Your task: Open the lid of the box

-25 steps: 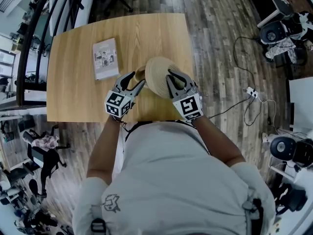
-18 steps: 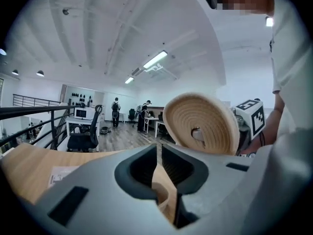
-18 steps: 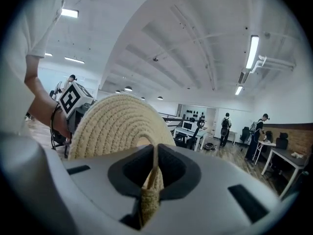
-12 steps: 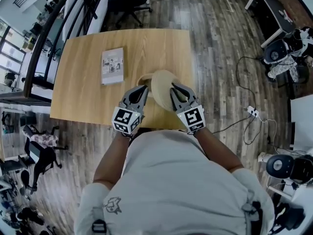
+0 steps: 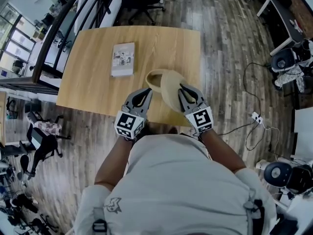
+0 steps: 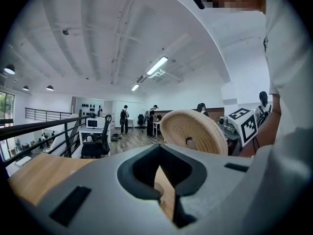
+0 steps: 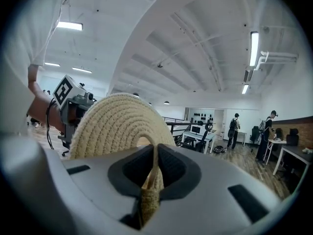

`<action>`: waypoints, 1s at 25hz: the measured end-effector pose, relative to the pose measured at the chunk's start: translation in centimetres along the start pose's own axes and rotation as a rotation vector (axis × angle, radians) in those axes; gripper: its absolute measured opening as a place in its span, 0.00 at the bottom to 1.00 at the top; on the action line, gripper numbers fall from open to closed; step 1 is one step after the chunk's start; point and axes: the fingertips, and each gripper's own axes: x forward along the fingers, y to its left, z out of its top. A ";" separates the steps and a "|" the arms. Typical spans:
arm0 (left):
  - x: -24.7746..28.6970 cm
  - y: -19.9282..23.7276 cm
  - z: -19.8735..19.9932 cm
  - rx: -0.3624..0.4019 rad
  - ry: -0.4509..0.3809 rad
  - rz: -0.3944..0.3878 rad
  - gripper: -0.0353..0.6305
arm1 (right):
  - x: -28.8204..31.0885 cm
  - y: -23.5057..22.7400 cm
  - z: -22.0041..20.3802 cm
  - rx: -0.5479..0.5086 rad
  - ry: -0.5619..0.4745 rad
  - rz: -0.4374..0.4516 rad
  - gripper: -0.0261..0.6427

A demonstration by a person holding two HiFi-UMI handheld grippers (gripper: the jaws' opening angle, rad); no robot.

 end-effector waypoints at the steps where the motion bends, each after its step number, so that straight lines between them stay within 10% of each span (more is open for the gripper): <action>1: -0.6 0.2 0.2 -0.001 -0.005 0.002 0.06 | 0.0 0.3 0.2 0.001 -0.002 0.001 0.09; 25: -15.7 0.9 -2.0 -0.011 -0.017 -0.145 0.06 | -3.3 14.5 3.0 0.075 0.019 -0.129 0.09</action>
